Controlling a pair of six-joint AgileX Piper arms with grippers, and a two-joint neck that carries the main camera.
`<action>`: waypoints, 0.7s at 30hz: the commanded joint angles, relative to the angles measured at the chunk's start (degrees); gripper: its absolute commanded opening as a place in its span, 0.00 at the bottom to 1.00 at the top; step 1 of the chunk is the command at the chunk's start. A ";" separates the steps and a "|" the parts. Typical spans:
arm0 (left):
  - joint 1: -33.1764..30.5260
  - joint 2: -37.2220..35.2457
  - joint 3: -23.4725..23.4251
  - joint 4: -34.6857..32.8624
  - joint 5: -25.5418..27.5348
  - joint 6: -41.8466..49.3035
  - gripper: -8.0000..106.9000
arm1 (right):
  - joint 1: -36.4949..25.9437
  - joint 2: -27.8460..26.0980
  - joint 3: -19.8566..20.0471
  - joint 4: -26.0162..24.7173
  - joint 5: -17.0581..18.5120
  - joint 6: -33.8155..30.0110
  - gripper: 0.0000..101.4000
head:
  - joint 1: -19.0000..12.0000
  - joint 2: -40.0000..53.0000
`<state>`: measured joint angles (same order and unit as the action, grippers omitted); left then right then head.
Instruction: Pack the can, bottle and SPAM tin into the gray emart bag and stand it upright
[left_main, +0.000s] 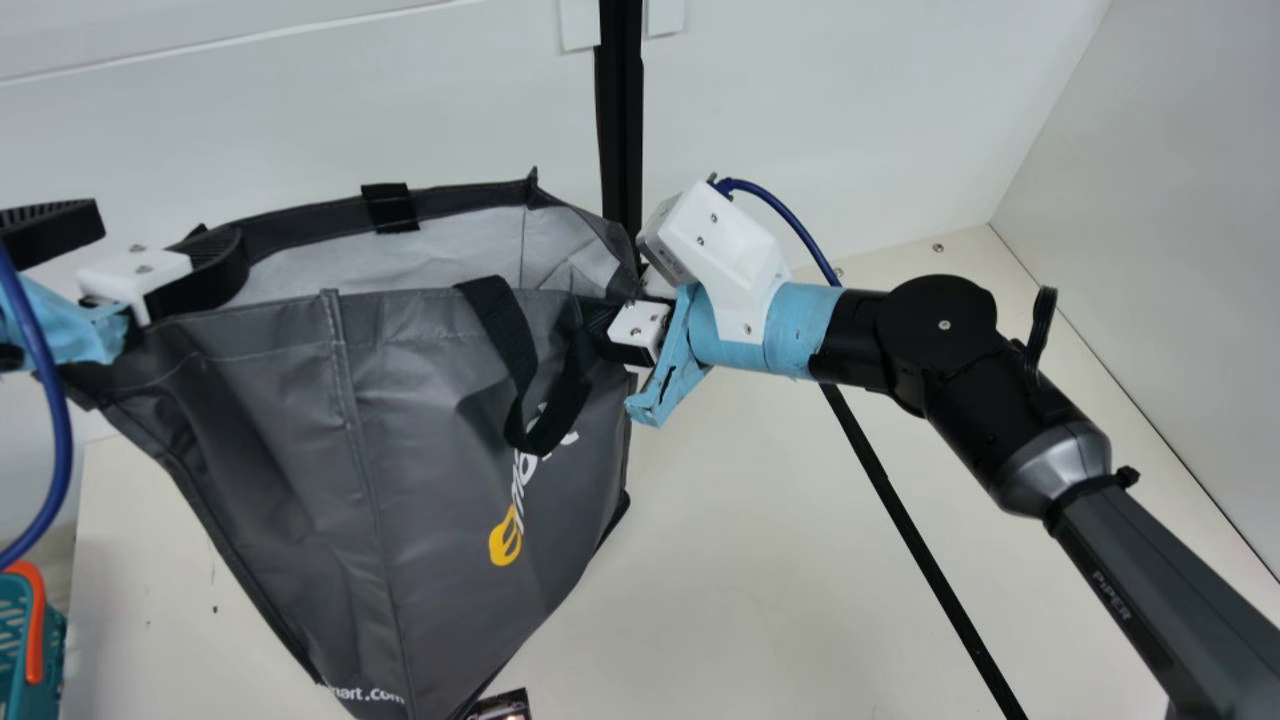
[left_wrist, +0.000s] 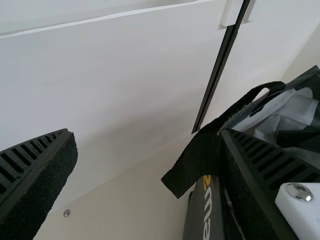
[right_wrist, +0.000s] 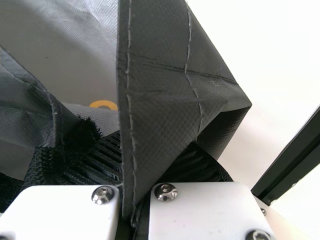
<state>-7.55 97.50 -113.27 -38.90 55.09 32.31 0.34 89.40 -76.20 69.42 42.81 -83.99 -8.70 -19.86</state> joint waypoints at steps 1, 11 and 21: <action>-0.12 -1.72 2.30 -0.23 -0.48 0.44 0.85 | 0.00 0.00 0.00 0.00 0.00 0.00 0.00 | -1.30 -0.14; 0.35 -2.44 4.12 -1.56 -1.40 2.90 0.85 | 0.00 0.00 0.00 -0.06 0.32 0.00 0.00 | -1.30 -0.14; 0.26 -2.50 4.11 -1.48 -1.47 2.78 0.85 | 0.00 0.00 0.00 -0.06 0.33 0.00 0.00 | -1.30 -0.14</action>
<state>-7.29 95.00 -109.17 -40.37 53.62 35.09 0.34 89.40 -76.20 69.36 43.15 -83.99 -8.70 -19.95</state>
